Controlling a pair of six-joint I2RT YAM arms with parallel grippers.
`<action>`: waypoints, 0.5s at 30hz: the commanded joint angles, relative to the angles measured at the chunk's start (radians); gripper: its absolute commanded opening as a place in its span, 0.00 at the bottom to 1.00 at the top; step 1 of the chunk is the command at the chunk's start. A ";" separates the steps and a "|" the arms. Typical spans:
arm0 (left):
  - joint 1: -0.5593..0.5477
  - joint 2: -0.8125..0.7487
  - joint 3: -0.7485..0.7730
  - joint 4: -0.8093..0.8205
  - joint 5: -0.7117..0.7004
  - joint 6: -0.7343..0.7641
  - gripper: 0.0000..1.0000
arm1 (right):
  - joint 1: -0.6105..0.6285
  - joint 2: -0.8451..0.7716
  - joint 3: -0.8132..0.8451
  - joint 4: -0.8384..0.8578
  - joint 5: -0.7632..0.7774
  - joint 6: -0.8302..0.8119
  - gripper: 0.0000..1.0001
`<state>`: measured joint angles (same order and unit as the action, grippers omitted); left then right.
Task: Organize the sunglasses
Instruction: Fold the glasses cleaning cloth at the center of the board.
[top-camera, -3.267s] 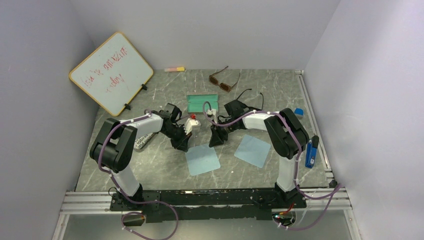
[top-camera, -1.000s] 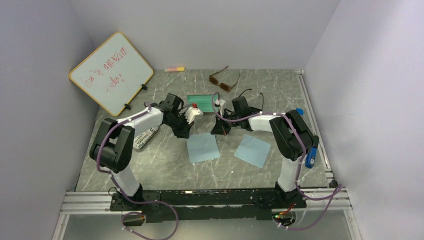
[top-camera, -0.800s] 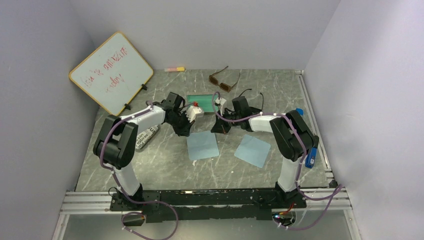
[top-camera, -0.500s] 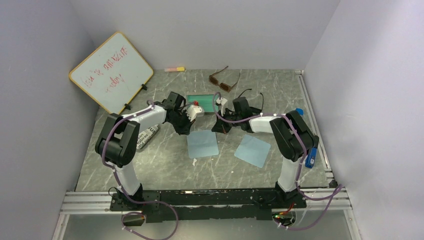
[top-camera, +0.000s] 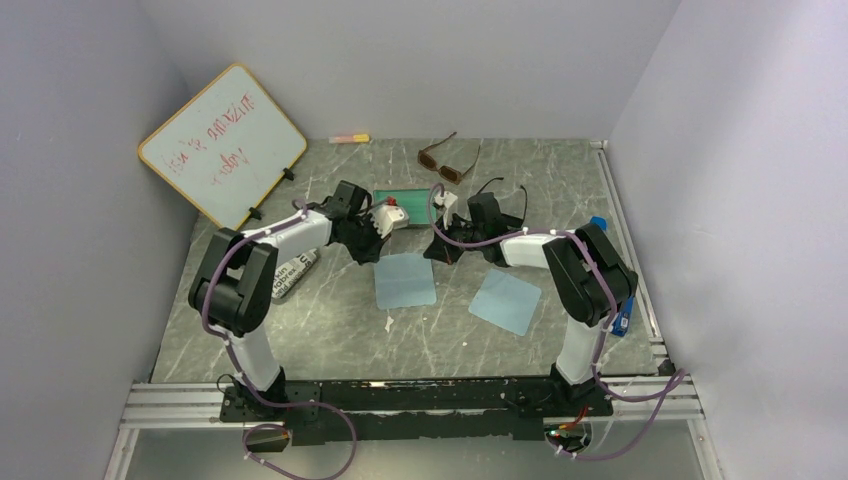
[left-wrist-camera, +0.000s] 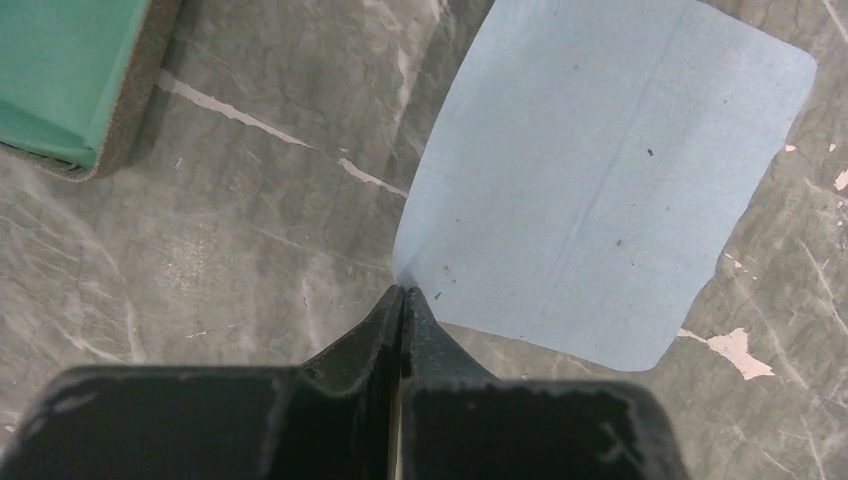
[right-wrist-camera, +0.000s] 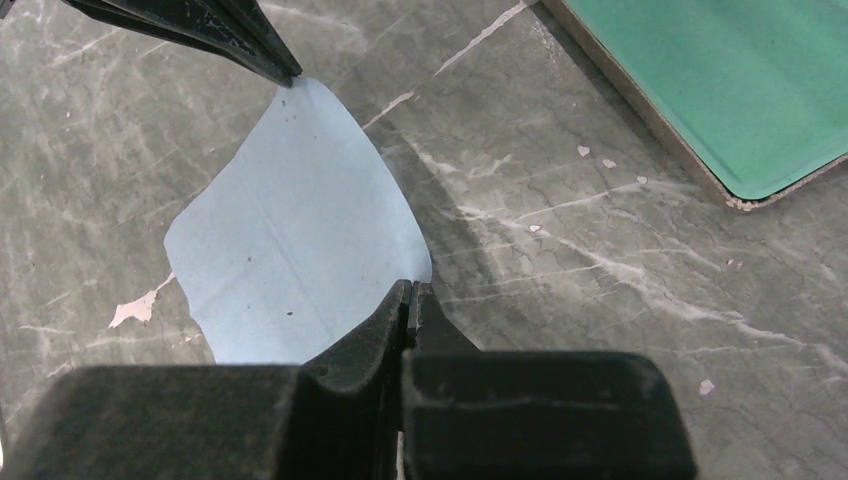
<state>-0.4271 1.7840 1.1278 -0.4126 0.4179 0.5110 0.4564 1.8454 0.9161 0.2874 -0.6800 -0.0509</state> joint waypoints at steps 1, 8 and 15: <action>-0.004 -0.061 0.004 0.001 0.023 0.006 0.05 | -0.004 -0.033 0.003 0.021 -0.022 -0.021 0.00; -0.004 -0.079 0.000 -0.054 0.066 0.045 0.05 | -0.012 -0.046 0.017 -0.046 -0.117 -0.083 0.00; -0.005 -0.080 -0.006 -0.084 0.099 0.068 0.05 | -0.054 -0.058 0.027 -0.095 -0.193 -0.117 0.00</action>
<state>-0.4271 1.7416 1.1278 -0.4683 0.4644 0.5453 0.4301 1.8420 0.9161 0.2138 -0.7952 -0.1280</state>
